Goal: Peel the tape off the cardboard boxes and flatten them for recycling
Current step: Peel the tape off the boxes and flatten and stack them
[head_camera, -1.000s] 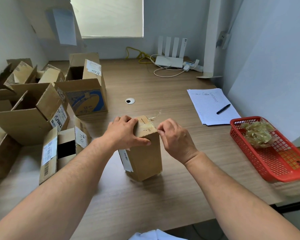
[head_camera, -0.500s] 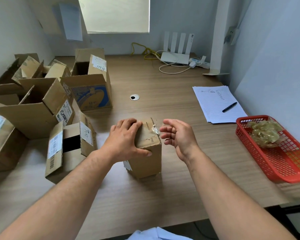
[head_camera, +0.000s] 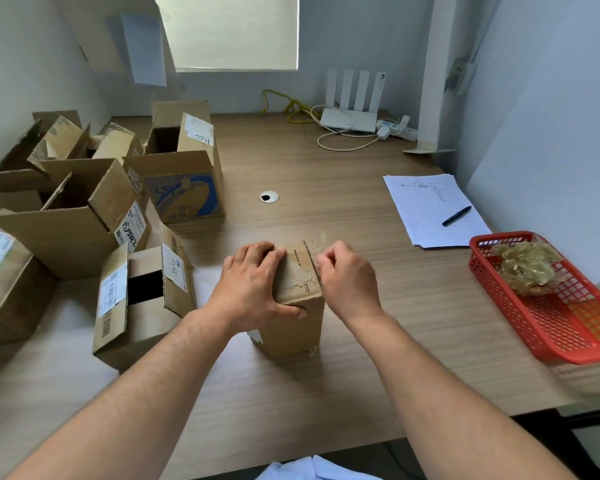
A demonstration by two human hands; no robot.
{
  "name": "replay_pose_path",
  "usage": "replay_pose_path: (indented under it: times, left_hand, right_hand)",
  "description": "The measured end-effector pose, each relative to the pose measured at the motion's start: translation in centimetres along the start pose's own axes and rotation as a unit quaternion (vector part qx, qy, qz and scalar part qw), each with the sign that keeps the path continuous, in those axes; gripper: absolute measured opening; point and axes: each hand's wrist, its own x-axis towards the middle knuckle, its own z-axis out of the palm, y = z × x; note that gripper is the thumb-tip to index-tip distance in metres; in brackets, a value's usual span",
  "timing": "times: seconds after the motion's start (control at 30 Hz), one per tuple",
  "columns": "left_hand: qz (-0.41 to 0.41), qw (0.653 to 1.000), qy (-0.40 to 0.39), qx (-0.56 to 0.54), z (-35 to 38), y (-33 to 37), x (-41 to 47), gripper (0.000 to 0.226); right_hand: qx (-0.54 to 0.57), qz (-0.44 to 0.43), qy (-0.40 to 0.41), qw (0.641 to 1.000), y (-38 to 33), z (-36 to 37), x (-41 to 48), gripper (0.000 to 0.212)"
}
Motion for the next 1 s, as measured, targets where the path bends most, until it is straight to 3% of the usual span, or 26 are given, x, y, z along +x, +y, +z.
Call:
replay_pose_path:
  times: [0.07, 0.13, 0.2, 0.27, 0.33, 0.57, 0.73, 0.87, 1.0]
  left_hand:
    - [-0.002, 1.000, 0.011, -0.017, 0.1, -0.5, -0.3, 0.115]
    - [0.010, 0.998, 0.040, -0.045, 0.2, -1.0, -0.8, 0.118]
    - [0.015, 0.990, 0.089, -0.107, 0.8, -1.5, -1.4, 0.116]
    - [0.009, 0.978, 0.129, -0.164, 1.3, -1.7, -1.9, 0.114]
    - [-0.008, 0.973, 0.126, -0.192, 1.8, -1.5, -2.3, 0.117]
    - [-0.055, 0.981, 0.001, -0.187, 3.4, -2.2, -3.3, 0.119]
    - [-0.075, 0.980, 0.027, -0.184, 3.9, -2.2, -3.6, 0.131]
    - [-0.086, 0.983, -0.017, -0.163, 4.8, -2.9, -3.6, 0.144]
    - [-0.099, 0.977, -0.051, -0.179, 5.3, -3.1, -4.0, 0.127]
  right_hand:
    - [0.206, 0.128, -0.019, 0.970, 0.0, 0.1, 0.2, 0.015]
    - [0.398, 0.221, -0.044, 0.889, -0.2, -0.2, 0.2, 0.019]
    - [0.509, 0.251, -0.063, 0.821, -1.0, -1.1, 0.2, 0.020]
    - [0.559, 0.244, -0.079, 0.789, -1.8, -2.0, 0.5, 0.017]
    - [0.546, 0.227, -0.104, 0.800, -2.4, -2.4, 0.9, 0.017]
    - [0.433, 0.257, -0.168, 0.847, -2.2, 0.4, 0.0, 0.018]
    - [0.400, 0.279, -0.207, 0.848, -1.7, 3.4, -1.7, 0.018]
    - [0.396, 0.279, -0.203, 0.851, -1.6, 4.8, -2.9, 0.018]
    - [0.447, 0.271, -0.198, 0.829, -1.5, 3.8, -2.0, 0.015]
